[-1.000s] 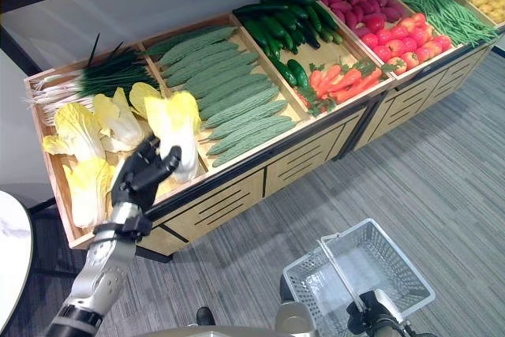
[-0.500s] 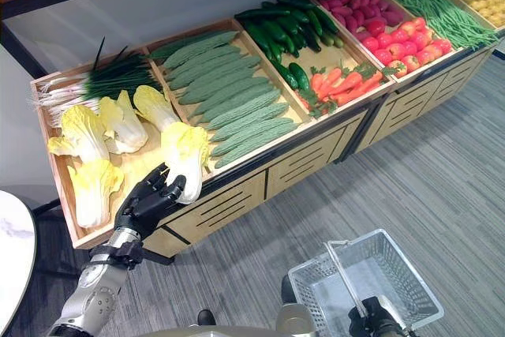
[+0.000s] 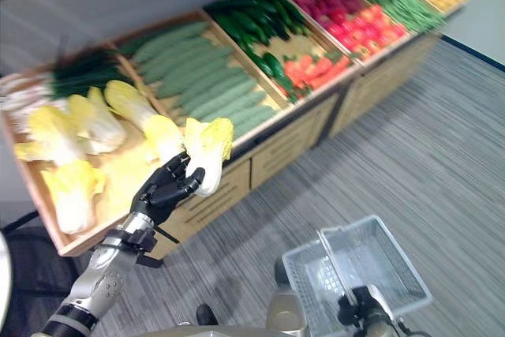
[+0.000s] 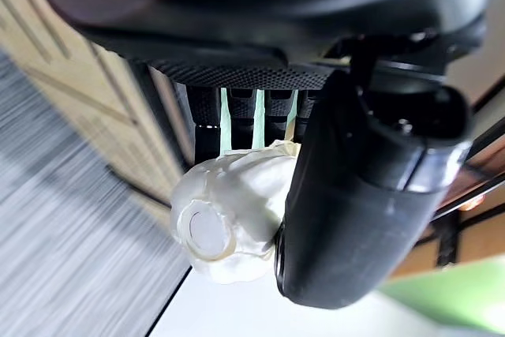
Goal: Get the vegetables into the basket
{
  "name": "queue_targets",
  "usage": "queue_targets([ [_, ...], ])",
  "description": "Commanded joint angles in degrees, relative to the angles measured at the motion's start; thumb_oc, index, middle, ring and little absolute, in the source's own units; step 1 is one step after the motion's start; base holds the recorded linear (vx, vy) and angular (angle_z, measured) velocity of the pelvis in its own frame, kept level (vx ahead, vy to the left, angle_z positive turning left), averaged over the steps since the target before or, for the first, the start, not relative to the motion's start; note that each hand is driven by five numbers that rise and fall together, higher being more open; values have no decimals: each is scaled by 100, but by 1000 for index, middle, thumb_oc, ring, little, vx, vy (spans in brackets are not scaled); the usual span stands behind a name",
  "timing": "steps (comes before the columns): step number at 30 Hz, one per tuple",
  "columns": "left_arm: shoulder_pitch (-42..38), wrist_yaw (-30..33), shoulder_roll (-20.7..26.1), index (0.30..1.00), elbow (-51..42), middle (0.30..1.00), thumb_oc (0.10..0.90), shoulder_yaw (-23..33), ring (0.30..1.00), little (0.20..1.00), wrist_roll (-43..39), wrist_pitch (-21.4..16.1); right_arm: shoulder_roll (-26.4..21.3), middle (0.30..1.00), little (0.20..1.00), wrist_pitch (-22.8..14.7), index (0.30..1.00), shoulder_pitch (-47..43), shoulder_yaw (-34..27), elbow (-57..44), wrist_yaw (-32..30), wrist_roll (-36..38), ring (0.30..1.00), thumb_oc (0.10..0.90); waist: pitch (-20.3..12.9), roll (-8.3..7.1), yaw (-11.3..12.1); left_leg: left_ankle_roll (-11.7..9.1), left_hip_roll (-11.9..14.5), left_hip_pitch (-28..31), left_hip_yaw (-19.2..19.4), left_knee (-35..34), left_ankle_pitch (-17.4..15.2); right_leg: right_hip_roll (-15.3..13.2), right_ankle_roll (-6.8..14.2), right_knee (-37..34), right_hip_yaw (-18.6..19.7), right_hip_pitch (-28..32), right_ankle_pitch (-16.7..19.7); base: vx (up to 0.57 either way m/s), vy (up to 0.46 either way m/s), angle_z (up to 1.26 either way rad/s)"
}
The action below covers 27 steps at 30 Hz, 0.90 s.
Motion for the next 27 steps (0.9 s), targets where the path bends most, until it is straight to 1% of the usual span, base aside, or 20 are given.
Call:
queue_targets([
  [1, -468, -107, 132, 300, -549, 300, 400, 330, 300, 300, 118, -500, -248, 300, 300, -51, 300, 17, 281, 31, -71, 116, 300, 400, 6, 114, 71, -351, 165, 150, -421, 70, -228, -401, 386, 357, 24, 340, 11, -71, 152, -50],
  [2, -423, -119, 183, 300, -619, 300, 400, 353, 300, 300, 129, -472, -254, 300, 300, -53, 300, 33, 275, 97, -83, 103, 300, 400, -33, 163, 135, -304, 166, 157, -296, 80, -329, -419, 345, 924, -259, 496, -421, -47, 122, -44],
  [3, -380, -129, 197, 300, -648, 300, 400, 385, 300, 300, 120, -460, -259, 300, 300, -62, 300, 23, 274, 108, -94, 92, 300, 400, -56, 161, 165, -300, 174, 146, -214, 86, -325, -415, 314, 983, -340, 556, -501, -79, 141, -47],
  [5, -240, -152, 223, 300, -721, 300, 400, 456, 300, 300, 161, -430, -265, 300, 300, -76, 300, -17, 281, 112, -107, 68, 300, 400, -119, 146, 268, -254, 176, 113, -6, 103, -314, -444, 289, 1285, -617, 701, -638, -68, 21, -104],
  [7, -129, -165, 244, 300, -742, 300, 400, 526, 300, 300, 206, -401, -282, 300, 300, -95, 300, -54, 302, 113, -119, 59, 300, 400, -180, 65, 345, -281, 167, 113, 166, 122, -290, -390, 299, 956, -762, 957, -620, -14, -53, -144],
  [8, -106, -186, 261, 300, -732, 300, 400, 545, 300, 300, 199, -394, -298, 300, 300, -92, 300, -97, 319, 129, -117, 62, 300, 400, -207, 26, 391, -306, 169, 137, 265, 135, -268, -372, 295, 723, -936, 1008, -635, 17, -100, -86],
  [9, -66, -192, 271, 300, -735, 300, 400, 589, 300, 300, 200, -387, -300, 300, 300, -99, 300, -94, 326, 96, -118, 66, 300, 400, -220, 32, 397, -326, 206, 146, 324, 187, -267, -315, 257, 626, -974, 1036, -728, 28, -110, -40],
  [10, -38, -192, 272, 300, -740, 300, 400, 597, 300, 300, 231, -392, -299, 300, 300, -117, 300, -82, 349, 42, -109, 63, 300, 400, -235, 25, 396, -349, 241, 165, 419, 222, -267, -298, 236, 516, -1081, 1073, -729, 31, -192, -58],
  [12, -144, -235, 228, 300, -737, 300, 400, 453, 300, 300, 200, -375, -345, 300, 300, -142, 300, 32, 296, -1, -133, 110, 300, 400, -235, 84, 281, -490, 395, 134, 480, 383, -194, -60, 104, 108, -1080, 1249, -1027, 20, -258, -47],
  [13, -176, -233, 209, 300, -741, 300, 400, 433, 300, 300, 175, -364, -360, 300, 300, -135, 300, 52, 277, -10, -147, 114, 300, 400, -221, 98, 243, -531, 448, 135, 520, 412, -160, -4, 71, 25, -1096, 1297, -1077, -1, -159, -4],
  [14, -179, -234, 207, 300, -738, 300, 400, 431, 300, 300, 174, -364, -362, 300, 300, -133, 300, 53, 275, -12, -147, 114, 300, 400, -216, 101, 246, -538, 456, 138, 520, 417, -157, 4, 65, 16, -1098, 1306, -1076, -7, -111, -1],
  [16, -213, -233, 180, 300, -739, 300, 400, 383, 300, 300, 160, -362, -389, 300, 300, -129, 300, 114, 239, 11, -152, 111, 300, 400, -210, 141, 188, -622, 534, 147, 582, 435, -76, 105, 14, -144, -1064, 1378, -1112, -3, -175, -15],
  [18, -268, -221, 114, 300, -677, 300, 400, 289, 300, 300, 173, -334, -461, 300, 300, -127, 300, 266, 151, -29, -199, 128, 300, 400, -154, 233, 42, -817, 751, 119, 643, 538, 119, 322, -93, -345, -921, 1451, -1194, -10, -319, -22],
  [21, -413, -190, 13, 300, -622, 300, 400, 147, 300, 300, 167, -338, -539, 300, 300, -116, 300, 361, 63, -5, -242, 197, 300, 400, -40, 326, -49, -1000, 967, 9, 614, 755, 290, 478, -230, -394, -840, 1500, -1271, -11, -255, -29],
  [23, -502, -210, -23, 300, -624, 300, 400, 52, 300, 300, 166, -328, -607, 300, 300, -105, 300, 390, -15, 82, -267, 274, 300, 400, 56, 384, -78, -1157, 1150, -101, 502, 1033, 478, 598, -334, -448, -775, 1554, -1331, 2, -225, -19],
  [24, -546, -212, -23, 300, -636, 300, 400, 21, 300, 300, 175, -342, -636, 300, 300, -95, 300, 379, -46, 140, -280, 321, 300, 400, 101, 398, -60, -1227, 1216, -173, 347, 1211, 561, 650, -393, -479, -712, 1577, -1350, 8, -208, -11],
  [25, -560, -221, 7, 300, -690, 300, 400, 3, 300, 300, 203, -371, -671, 300, 300, -84, 300, 334, -53, 176, -276, 346, 300, 400, 160, 411, -18, -1257, 1192, -270, -40, 1440, 574, 705, -448, -507, -579, 1573, -1357, 5, -141, -15],
  [26, -564, -220, 7, 300, -691, 300, 400, 2, 300, 300, 204, -371, -671, 300, 300, -85, 300, 329, -55, 179, -275, 347, 300, 400, 164, 415, -23, -1265, 1206, -286, -54, 1469, 563, 713, -453, -507, -586, 1576, -1362, -63, -97, -33],
  [27, -580, -226, -3, 300, -698, 300, 400, -19, 300, 300, 212, -379, -689, 300, 300, -80, 300, 320, -46, 201, -275, 343, 300, 400, 191, 408, -7, -1166, 1199, -390, -132, 1507, 647, 716, -499, -516, -567, 1505, -1275, -68, -23, -44],
])
